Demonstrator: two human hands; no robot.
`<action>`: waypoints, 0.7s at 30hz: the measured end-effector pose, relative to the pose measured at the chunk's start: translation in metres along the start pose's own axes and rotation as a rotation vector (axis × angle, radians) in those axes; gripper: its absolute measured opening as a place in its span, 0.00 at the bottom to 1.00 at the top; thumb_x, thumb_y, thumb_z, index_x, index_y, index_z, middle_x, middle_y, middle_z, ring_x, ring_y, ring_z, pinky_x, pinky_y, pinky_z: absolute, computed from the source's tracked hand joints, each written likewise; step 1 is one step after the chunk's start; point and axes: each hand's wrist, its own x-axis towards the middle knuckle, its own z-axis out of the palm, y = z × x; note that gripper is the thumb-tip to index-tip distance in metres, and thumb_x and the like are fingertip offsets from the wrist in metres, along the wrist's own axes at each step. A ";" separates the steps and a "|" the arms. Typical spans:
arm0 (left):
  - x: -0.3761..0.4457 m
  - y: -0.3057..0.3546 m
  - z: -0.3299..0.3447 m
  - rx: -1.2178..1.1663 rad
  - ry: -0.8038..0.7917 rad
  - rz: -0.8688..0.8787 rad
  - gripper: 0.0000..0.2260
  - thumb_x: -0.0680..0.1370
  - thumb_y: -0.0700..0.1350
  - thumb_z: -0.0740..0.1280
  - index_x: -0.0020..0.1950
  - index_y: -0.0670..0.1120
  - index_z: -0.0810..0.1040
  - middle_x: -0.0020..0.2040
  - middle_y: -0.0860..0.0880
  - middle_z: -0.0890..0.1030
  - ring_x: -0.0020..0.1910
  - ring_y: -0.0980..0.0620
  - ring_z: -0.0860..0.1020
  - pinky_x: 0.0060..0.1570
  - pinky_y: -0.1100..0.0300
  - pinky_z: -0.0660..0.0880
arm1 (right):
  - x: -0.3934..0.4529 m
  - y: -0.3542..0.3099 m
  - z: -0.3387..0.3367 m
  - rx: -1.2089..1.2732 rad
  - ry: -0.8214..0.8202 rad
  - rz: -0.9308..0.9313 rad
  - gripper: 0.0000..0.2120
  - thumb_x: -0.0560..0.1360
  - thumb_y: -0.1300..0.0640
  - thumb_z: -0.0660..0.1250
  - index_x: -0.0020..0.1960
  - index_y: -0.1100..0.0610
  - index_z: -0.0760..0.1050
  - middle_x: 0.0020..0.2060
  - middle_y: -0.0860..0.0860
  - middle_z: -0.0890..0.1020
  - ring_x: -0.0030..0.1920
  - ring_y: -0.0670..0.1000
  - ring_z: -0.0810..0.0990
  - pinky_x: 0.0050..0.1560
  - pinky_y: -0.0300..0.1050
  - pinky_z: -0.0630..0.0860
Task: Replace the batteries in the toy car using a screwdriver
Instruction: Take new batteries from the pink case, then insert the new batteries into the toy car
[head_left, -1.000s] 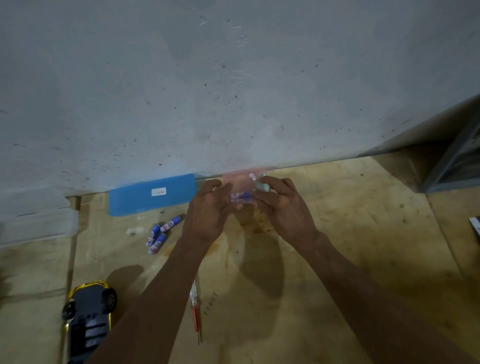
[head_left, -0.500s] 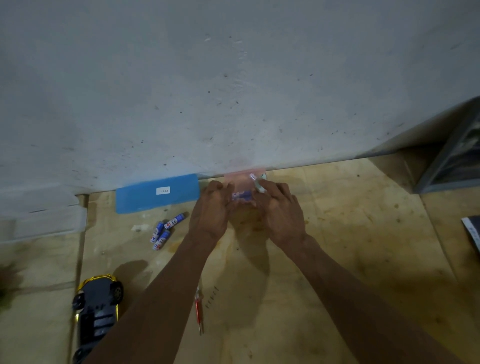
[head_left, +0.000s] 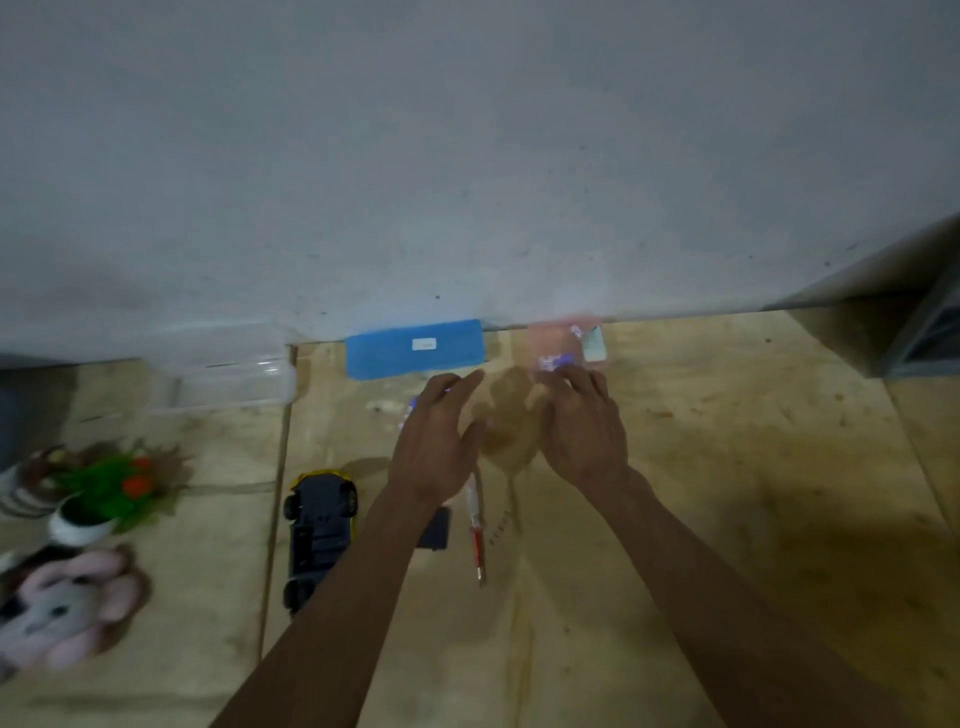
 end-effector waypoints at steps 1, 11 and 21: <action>-0.016 -0.005 -0.010 -0.013 0.048 0.003 0.21 0.79 0.43 0.70 0.72 0.45 0.74 0.63 0.44 0.76 0.59 0.44 0.78 0.57 0.55 0.75 | -0.007 -0.012 0.007 0.035 -0.012 0.003 0.19 0.78 0.53 0.58 0.63 0.58 0.79 0.60 0.57 0.81 0.62 0.61 0.78 0.60 0.57 0.79; -0.186 -0.097 -0.061 -0.065 0.259 -0.387 0.37 0.73 0.62 0.72 0.77 0.47 0.66 0.72 0.43 0.69 0.70 0.45 0.68 0.63 0.47 0.74 | -0.026 -0.096 0.069 0.084 0.058 -0.195 0.19 0.79 0.50 0.61 0.64 0.58 0.77 0.62 0.58 0.78 0.61 0.62 0.76 0.60 0.55 0.77; -0.190 -0.124 -0.041 -0.215 0.162 -0.322 0.52 0.67 0.68 0.74 0.82 0.52 0.51 0.78 0.43 0.59 0.76 0.44 0.62 0.68 0.46 0.70 | 0.005 -0.104 0.115 -0.292 -0.172 -0.256 0.31 0.77 0.32 0.50 0.76 0.43 0.64 0.76 0.52 0.65 0.76 0.61 0.61 0.69 0.64 0.65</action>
